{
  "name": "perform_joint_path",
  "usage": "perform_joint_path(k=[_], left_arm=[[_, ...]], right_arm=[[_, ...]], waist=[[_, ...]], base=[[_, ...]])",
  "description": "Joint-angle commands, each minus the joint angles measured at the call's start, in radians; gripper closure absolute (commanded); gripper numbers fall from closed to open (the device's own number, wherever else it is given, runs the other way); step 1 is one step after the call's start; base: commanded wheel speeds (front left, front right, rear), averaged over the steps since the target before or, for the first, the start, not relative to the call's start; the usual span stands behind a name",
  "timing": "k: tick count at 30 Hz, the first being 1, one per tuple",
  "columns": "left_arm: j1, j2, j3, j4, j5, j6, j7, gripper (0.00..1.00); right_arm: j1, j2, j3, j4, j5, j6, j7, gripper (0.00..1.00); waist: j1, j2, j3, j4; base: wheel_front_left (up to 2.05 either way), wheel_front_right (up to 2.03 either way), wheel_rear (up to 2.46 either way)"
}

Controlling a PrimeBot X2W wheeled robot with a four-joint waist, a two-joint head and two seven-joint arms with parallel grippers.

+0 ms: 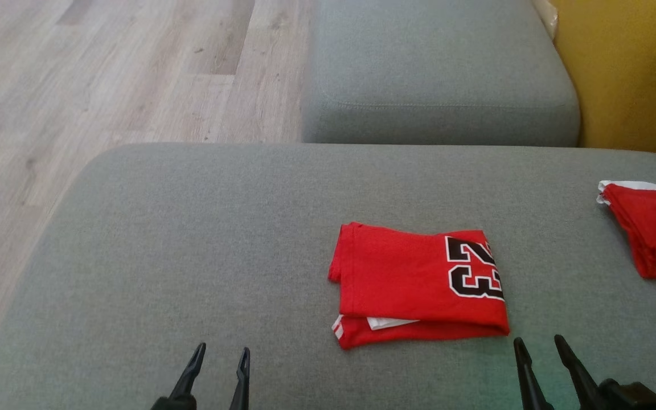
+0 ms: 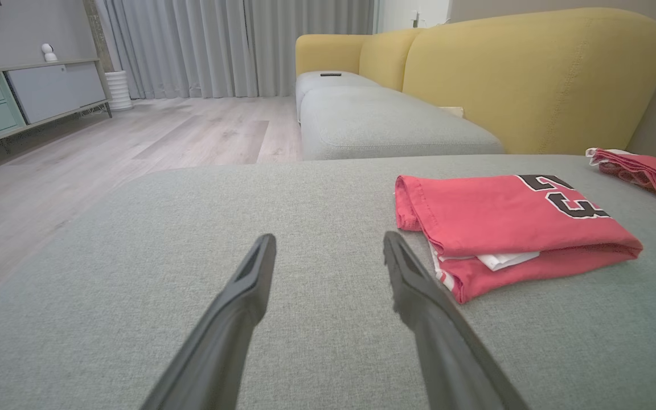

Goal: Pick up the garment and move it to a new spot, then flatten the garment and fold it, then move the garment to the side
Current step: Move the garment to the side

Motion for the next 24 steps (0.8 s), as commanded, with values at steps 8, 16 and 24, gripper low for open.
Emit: perform_joint_path(k=[8,16,24], left_arm=[[-0.066,-0.010,0.022,-0.046,0.010,-0.002,-0.012,0.00],[-0.096,-0.011,-0.006,-0.048,0.009,-0.007,-0.012,0.00],[-0.126,-0.012,-0.027,-0.042,-0.003,-0.005,-0.012,0.00]], right_arm=[[-0.096,-0.032,0.025,-0.019,0.008,0.003,-0.014,0.00],[-0.237,-0.093,0.033,0.115,0.015,0.003,-0.001,0.00],[-0.407,-0.163,0.085,0.249,0.123,0.003,0.204,0.00]], waist=[[-0.0001,0.0000,0.046,0.014],[-0.0001,0.0000,0.086,0.025],[-0.0001,0.0000,0.119,0.026]], base=[[0.00,0.00,0.00],[0.00,0.00,0.00],[0.00,0.00,0.00]])
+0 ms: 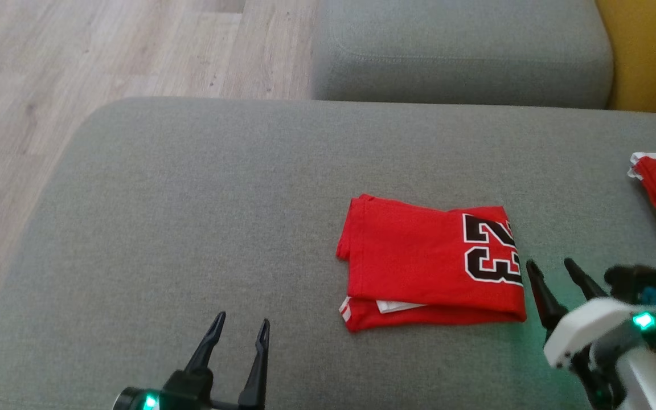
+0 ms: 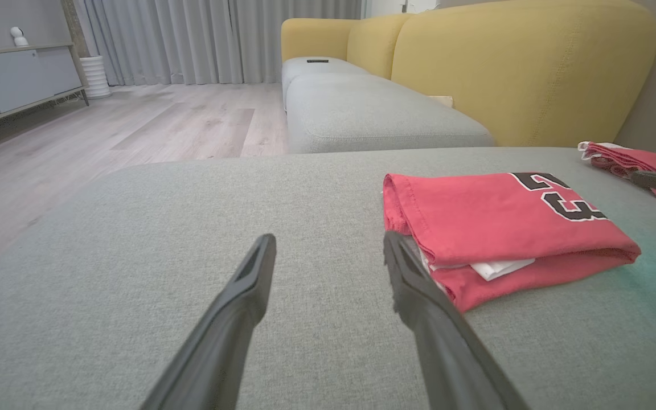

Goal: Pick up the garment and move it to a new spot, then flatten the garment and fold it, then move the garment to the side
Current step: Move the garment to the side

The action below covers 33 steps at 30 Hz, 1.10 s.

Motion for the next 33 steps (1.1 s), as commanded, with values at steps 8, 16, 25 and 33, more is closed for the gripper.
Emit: perform_joint_path(k=[8,16,25,33], left_arm=[[-0.099,-0.010,-0.014,-0.040,-0.029,0.028,-0.012,0.00],[-0.140,-0.010,-0.024,-0.048,-0.043,0.041,-0.012,0.00],[-0.160,-0.010,-0.027,-0.046,-0.047,0.054,-0.012,0.00],[-0.201,-0.010,-0.027,-0.065,-0.051,0.055,-0.012,0.00]], right_arm=[[-0.166,-0.061,0.096,0.113,0.185,0.003,0.137,0.00],[-0.257,-0.067,0.181,0.226,0.232,0.003,0.147,0.00],[-0.352,-0.127,0.293,0.279,0.241,0.003,0.087,1.00],[-0.542,-0.272,0.304,0.297,0.209,0.003,0.086,1.00]], waist=[[-0.0002,0.0000,0.045,0.015],[-0.0002,0.0000,0.096,0.034],[-0.0002,0.0000,0.131,0.008],[-0.0002,0.0000,0.223,-0.096]], base=[[0.00,0.00,0.00],[0.00,0.00,0.00],[0.00,0.00,0.00],[0.00,0.00,0.00]])
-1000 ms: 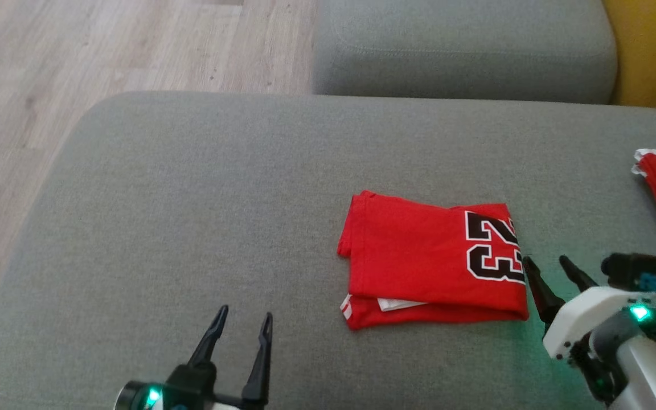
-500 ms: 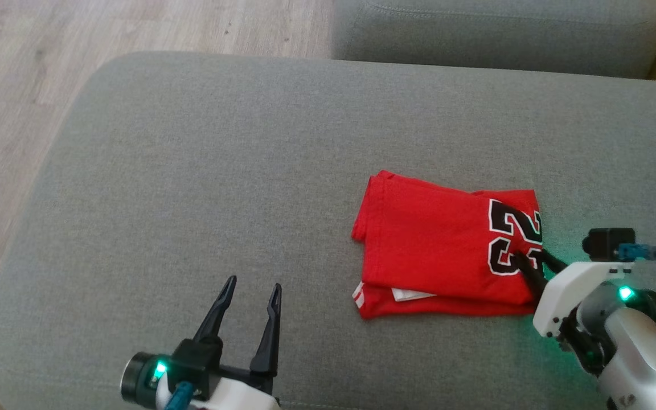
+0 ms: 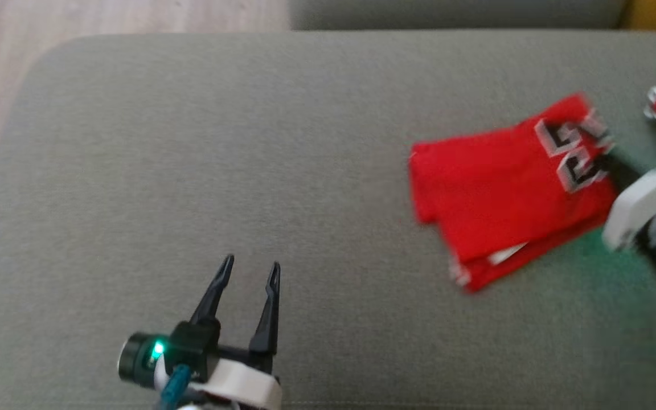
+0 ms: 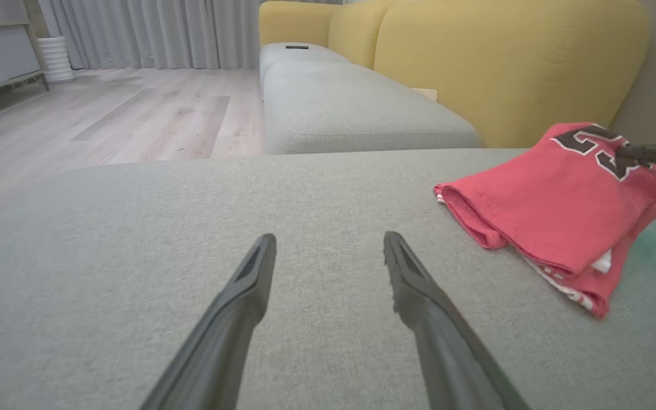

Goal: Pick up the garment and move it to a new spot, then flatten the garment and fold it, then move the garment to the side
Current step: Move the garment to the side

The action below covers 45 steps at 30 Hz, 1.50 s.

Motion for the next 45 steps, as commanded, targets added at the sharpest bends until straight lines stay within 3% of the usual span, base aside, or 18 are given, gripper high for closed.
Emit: perform_joint_path(k=[1,7,17,18,19,20,23,29,34,39,45], left_arm=[[-0.054,-0.009,0.026,-0.040,-0.004,0.000,-0.012,0.00],[-0.124,-0.009,0.020,-0.044,0.017,-0.011,-0.012,0.00],[-0.212,-0.009,0.025,-0.045,0.038,-0.032,-0.012,0.00],[-0.219,-0.009,0.026,-0.043,0.038,-0.035,-0.012,0.00],[-0.224,-0.009,0.026,-0.040,0.038,-0.037,-0.012,0.00],[-0.228,-0.009,0.027,-0.037,0.038,-0.040,-0.012,0.00],[-0.233,-0.009,0.027,-0.025,0.028,-0.043,-0.012,0.00],[-0.189,-0.009,0.056,-0.048,-0.050,-0.035,-0.012,0.00],[-0.116,-0.009,0.088,-0.037,-0.066,-0.033,-0.012,0.00],[-0.056,-0.009,0.100,0.004,-0.101,-0.053,-0.012,0.00],[-0.016,-0.009,0.122,0.019,-0.099,-0.033,-0.012,0.00]], right_arm=[[-0.056,-0.051,0.000,-0.018,-0.011,0.003,0.001,1.00],[-0.207,-0.172,-0.005,-0.026,-0.037,0.003,0.050,1.00],[-0.338,-0.355,-0.023,-0.046,-0.061,0.003,0.126,1.00],[-0.345,-0.365,-0.028,-0.046,-0.063,0.003,0.130,0.95],[-0.349,-0.369,-0.034,-0.043,-0.065,0.003,0.133,0.51],[-0.353,-0.369,-0.039,-0.040,-0.069,0.003,0.134,0.00],[-0.347,-0.337,-0.055,-0.032,-0.082,0.003,0.128,0.00],[-0.249,-0.191,-0.131,-0.050,-0.105,0.003,-0.006,0.00],[-0.063,-0.044,-0.161,-0.102,-0.121,0.003,-0.090,0.00],[0.117,0.064,-0.178,-0.163,-0.113,0.003,-0.172,0.00],[0.305,0.173,-0.224,-0.265,-0.156,0.003,-0.291,0.00]], waist=[[-0.0001,0.0000,0.048,-0.047],[-0.0001,0.0000,0.131,-0.108],[-0.0001,0.0000,0.225,-0.134],[-0.0001,0.0000,0.231,-0.134],[-0.0001,0.0000,0.234,-0.134],[-0.0001,0.0000,0.235,-0.133],[-0.0001,0.0000,0.219,-0.127],[-0.0001,0.0000,0.095,-0.089],[-0.0001,0.0000,-0.044,-0.055],[-0.0001,0.0000,-0.146,-0.025],[-0.0001,0.0000,-0.197,-0.001]], base=[[0.00,0.00,0.00],[0.00,0.00,0.00],[0.00,0.00,0.00],[0.00,0.00,0.00],[0.00,0.00,0.00],[0.00,0.00,0.00],[0.00,0.00,0.00],[0.00,0.00,0.00],[0.00,0.00,0.00],[0.00,0.00,0.00],[0.00,0.00,0.00]])
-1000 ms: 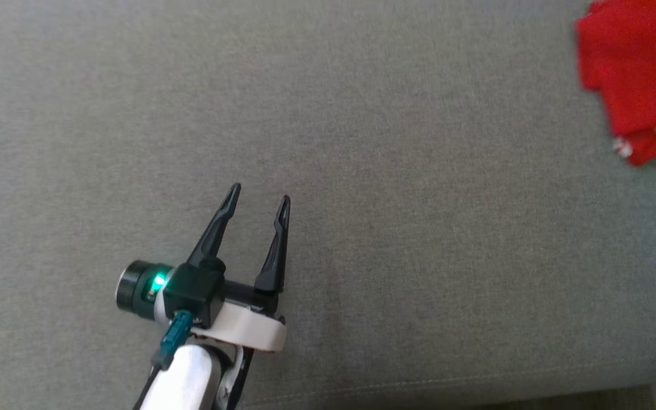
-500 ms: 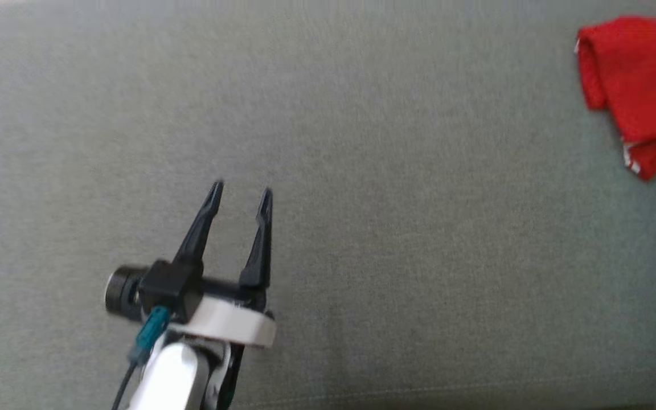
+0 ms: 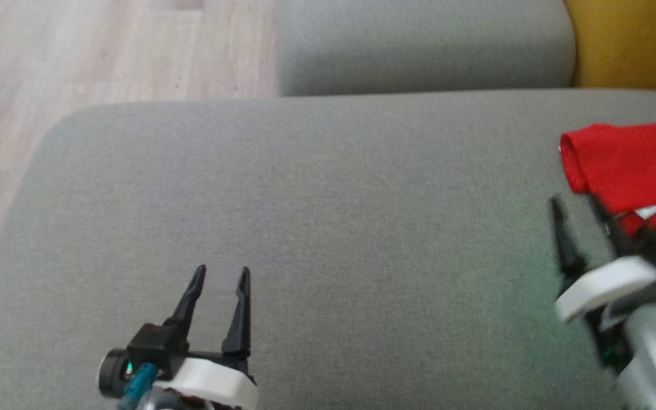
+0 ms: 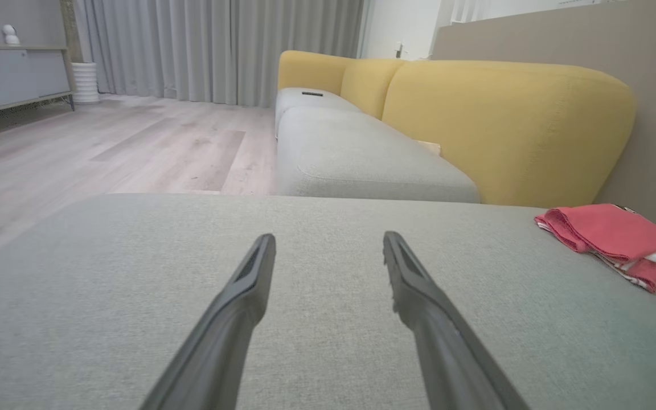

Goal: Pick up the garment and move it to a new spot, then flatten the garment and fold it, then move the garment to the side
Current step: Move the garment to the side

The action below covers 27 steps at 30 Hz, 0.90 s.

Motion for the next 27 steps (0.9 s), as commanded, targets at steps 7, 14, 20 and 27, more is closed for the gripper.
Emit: perform_joint_path(k=[7,14,20,27], left_arm=[[0.010,-0.005,0.065,-0.041,0.015,0.021,-0.012,0.00],[0.069,-0.005,0.073,-0.076,0.038,0.011,-0.012,0.00],[0.095,-0.005,0.074,-0.078,0.039,0.020,-0.012,0.00],[0.094,-0.005,0.083,-0.072,0.037,0.024,-0.012,0.00]], right_arm=[[0.172,0.097,-0.044,-0.246,-0.086,0.003,-0.035,0.00],[0.380,0.196,-0.117,-0.421,-0.174,0.003,-0.036,0.00],[0.448,0.224,-0.143,-0.461,-0.221,0.003,-0.036,0.00],[0.456,0.234,-0.142,-0.463,-0.237,0.003,-0.036,0.00]], waist=[[0.0004,0.0000,-0.049,0.025],[0.0004,0.0000,-0.071,0.033],[0.0004,0.0000,-0.082,0.033],[0.0004,0.0000,-0.088,0.028]], base=[[0.00,0.00,0.00],[0.00,0.00,0.00],[0.00,0.00,0.00],[0.00,0.00,0.00]])
